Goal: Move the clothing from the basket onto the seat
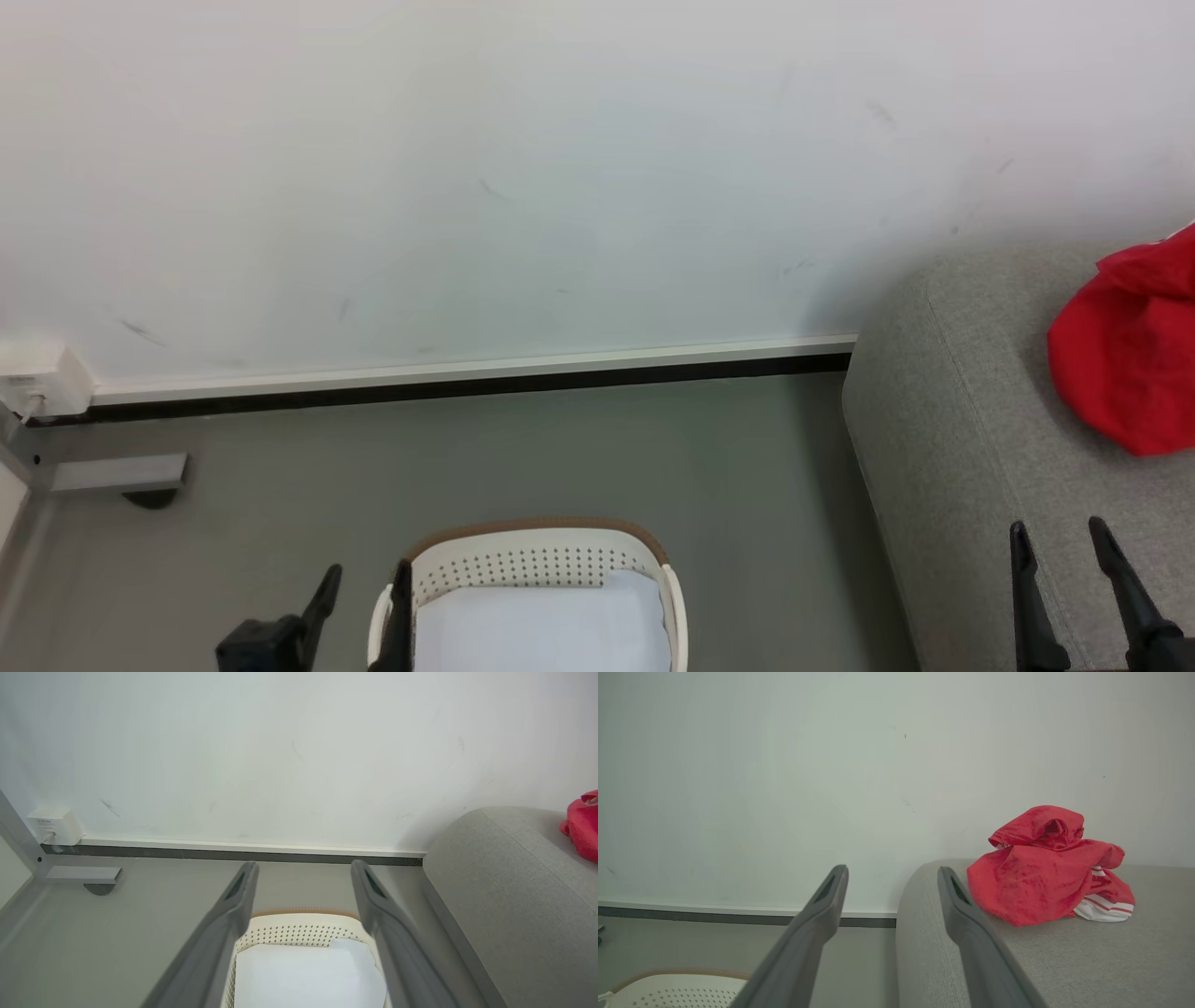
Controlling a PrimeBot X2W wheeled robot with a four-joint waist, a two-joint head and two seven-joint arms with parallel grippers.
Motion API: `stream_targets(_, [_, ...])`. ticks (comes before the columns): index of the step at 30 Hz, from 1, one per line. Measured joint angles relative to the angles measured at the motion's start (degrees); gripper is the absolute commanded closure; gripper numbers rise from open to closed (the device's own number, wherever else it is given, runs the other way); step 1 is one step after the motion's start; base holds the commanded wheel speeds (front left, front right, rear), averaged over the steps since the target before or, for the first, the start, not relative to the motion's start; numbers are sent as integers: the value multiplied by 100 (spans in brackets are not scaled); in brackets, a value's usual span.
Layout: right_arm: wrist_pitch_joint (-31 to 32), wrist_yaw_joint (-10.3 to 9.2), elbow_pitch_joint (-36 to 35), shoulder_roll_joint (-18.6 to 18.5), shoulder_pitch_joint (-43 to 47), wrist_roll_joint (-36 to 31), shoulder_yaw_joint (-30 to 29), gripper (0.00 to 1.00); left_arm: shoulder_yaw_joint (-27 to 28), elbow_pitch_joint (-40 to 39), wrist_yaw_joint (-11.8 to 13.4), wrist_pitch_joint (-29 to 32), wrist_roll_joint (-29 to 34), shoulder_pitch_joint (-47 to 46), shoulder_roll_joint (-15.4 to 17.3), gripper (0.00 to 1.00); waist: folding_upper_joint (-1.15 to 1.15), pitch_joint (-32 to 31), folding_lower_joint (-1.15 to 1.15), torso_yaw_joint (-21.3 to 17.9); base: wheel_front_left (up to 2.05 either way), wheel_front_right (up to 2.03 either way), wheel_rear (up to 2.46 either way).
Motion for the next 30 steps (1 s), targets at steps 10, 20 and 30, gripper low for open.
stream_targets(10, [1,0,259,15,482,404,650,0,735,9,-200,-2,488,418,-233,0,0,-210,1,136,0,0,0])
stream_targets(20, [0,0,505,14,405,626,766,0,1205,201,-520,-7,1000,562,-591,0,0,-333,2,327,0,0,0])
stream_targets(30, [0,0,649,13,398,658,747,0,1490,308,-873,-7,1270,629,-822,0,0,-390,2,380,0,0,0])
